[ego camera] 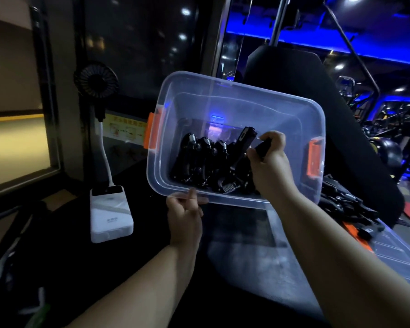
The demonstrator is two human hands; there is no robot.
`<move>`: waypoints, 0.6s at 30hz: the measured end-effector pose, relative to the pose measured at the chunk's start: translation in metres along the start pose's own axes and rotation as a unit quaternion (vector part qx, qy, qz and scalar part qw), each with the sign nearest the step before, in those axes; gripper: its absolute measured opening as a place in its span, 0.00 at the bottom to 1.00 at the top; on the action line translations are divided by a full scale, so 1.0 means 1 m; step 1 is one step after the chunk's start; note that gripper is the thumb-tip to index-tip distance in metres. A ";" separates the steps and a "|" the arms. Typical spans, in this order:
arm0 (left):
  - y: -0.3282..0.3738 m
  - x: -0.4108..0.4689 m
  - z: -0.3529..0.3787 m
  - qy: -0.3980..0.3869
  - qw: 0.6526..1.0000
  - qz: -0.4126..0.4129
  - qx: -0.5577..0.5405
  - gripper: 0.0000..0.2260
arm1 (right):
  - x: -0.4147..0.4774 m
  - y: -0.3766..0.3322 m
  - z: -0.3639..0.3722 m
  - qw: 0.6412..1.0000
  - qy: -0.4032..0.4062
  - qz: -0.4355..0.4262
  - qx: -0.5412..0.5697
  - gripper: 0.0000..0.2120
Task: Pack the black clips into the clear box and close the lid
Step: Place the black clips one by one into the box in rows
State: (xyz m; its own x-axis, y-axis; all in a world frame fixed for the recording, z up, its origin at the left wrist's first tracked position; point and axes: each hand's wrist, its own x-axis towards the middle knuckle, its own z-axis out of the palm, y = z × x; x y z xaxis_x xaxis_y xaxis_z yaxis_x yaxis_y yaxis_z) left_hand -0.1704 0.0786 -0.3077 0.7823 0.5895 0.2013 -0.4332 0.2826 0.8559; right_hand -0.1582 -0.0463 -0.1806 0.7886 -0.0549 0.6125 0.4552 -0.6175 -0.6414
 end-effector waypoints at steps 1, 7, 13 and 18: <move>0.000 0.000 0.000 -0.001 1.000 -0.001 -0.007 0.08 | 0.005 -0.003 0.008 1.000 -0.019 0.016 -0.008 0.13; -0.007 0.005 0.000 -0.004 0.999 -0.011 -0.045 0.15 | 0.022 -0.022 0.040 0.985 -0.150 0.062 -0.054 0.24; -0.009 0.004 0.000 0.010 1.000 0.003 -0.016 0.09 | 0.031 -0.035 0.076 0.982 -0.175 0.007 -0.077 0.23; -0.011 0.005 0.000 0.001 1.000 0.008 -0.015 0.08 | 0.043 -0.045 0.113 0.976 -0.193 -0.011 -0.097 0.23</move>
State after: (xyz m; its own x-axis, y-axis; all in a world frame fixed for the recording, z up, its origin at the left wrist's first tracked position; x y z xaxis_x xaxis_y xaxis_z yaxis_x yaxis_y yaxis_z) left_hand -0.1617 0.0783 -0.3161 0.7746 0.5954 0.2135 -0.4581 0.2953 0.8384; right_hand -0.0974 0.0680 -0.1777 0.8932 0.2367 0.3824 0.4171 -0.7538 -0.5077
